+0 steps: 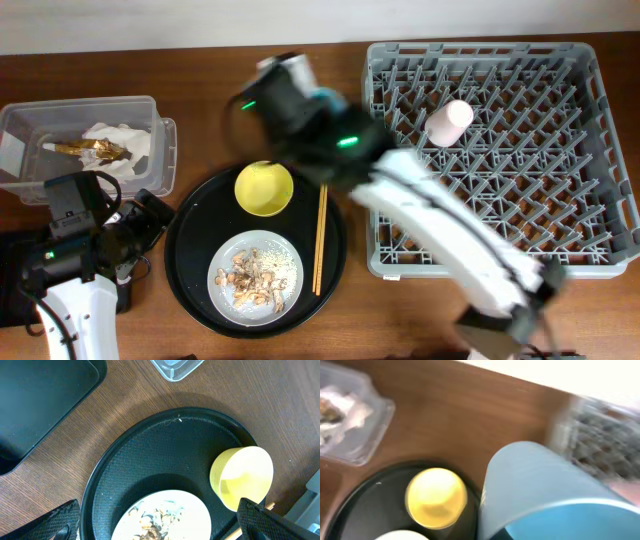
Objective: Sort waste into correct bins and load items into the dishwasher rack
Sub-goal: 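Carry the pink cup to the rack and set it upside down, then grasp the blue cup and place it upside down in the rack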
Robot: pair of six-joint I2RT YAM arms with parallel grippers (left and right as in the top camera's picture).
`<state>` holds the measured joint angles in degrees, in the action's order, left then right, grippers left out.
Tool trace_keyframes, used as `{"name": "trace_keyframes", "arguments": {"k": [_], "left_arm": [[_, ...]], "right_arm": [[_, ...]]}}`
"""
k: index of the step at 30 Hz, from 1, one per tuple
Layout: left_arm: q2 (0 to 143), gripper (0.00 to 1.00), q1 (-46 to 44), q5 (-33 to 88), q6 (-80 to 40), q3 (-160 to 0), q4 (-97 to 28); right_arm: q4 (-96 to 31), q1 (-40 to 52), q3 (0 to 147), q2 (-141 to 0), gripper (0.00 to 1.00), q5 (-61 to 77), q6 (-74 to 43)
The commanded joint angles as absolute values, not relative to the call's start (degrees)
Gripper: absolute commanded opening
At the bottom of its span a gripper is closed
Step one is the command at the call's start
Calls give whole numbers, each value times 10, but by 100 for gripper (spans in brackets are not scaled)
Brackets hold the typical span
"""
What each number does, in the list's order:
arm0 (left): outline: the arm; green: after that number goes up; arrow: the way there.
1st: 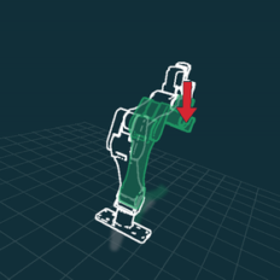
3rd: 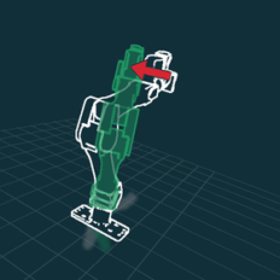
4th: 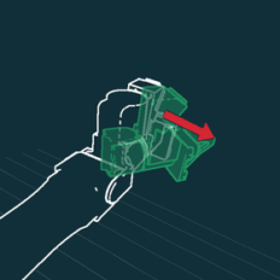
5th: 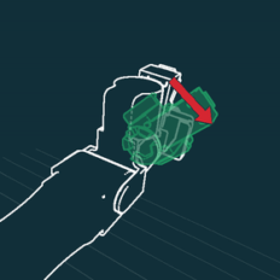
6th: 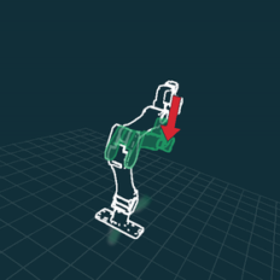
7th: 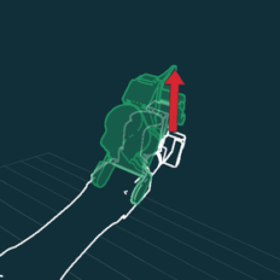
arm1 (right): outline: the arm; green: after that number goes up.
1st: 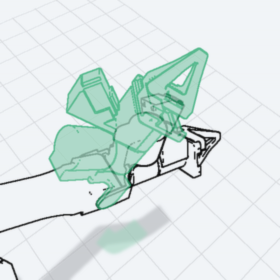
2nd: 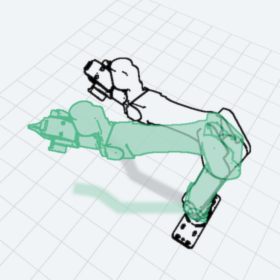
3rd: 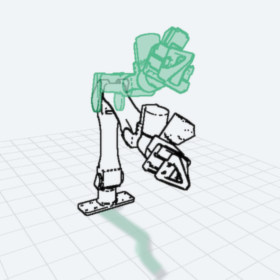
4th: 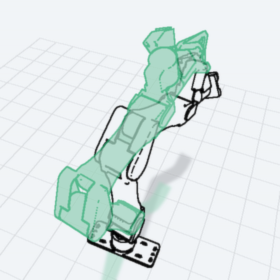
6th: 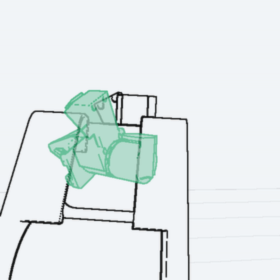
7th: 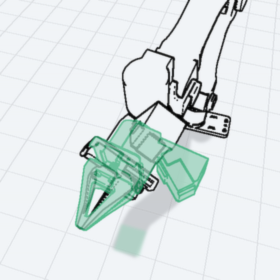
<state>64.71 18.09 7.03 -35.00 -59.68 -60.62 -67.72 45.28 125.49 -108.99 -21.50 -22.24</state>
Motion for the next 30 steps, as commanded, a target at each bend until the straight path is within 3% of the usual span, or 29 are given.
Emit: {"name": "trace_keyframes", "arguments": {"k": [1, 3, 5, 8, 9, 12, 14, 16, 17, 18, 21, 24, 27, 30], "left_arm": [[644, 99, 183, 68, -354, -602, -607], [644, 99, 183, 68, -354, -602, -607], [644, 99, 183, 68, -354, -602, -607], [644, 100, 183, 68, -354, -602, -607], [644, 99, 183, 68, -354, -602, -607], [644, 99, 183, 68, -354, -602, -607], [644, 99, 183, 68, -354, -602, -607], [644, 100, 183, 68, -354, -602, -607], [644, 99, 183, 68, -354, -602, -607], [644, 99, 183, 68, -354, -602, -607], [644, 100, 183, 68, -354, -602, -607], [644, 99, 183, 68, -354, -602, -607], [644, 99, 183, 68, -354, -602, -607], [644, 99, 183, 68, -354, -602, -607]], "right_arm": [[-750, 284, 1267, -1003, 4, -67, -260], [-813, 139, 1266, -1001, 4, 75, -248], [-864, -5, 1238, -1033, 4, 255, -117], [-851, -106, 1115, -1055, 4, 539, 16], [-793, -138, 1016, -1062, 4, 671, 43], [-627, -178, 813, -1084, 4, 877, 42], [-567, -181, 750, -1108, 4, 888, 10], [-571, -181, 740, -1111, 4, 779, -20], [-571, -181, 740, -1111, 6, 699, -41], [-571, -181, 740, -1111, 15, 649, -41], [-566, -197, 741, -1110, 19, 569, -65], [-575, -243, 742, -1102, 26, 567, -65], [-650, -294, 779, -1057, 26, 515, -62], [-722, -303, 848, -923, 26, 398, -65]]}}
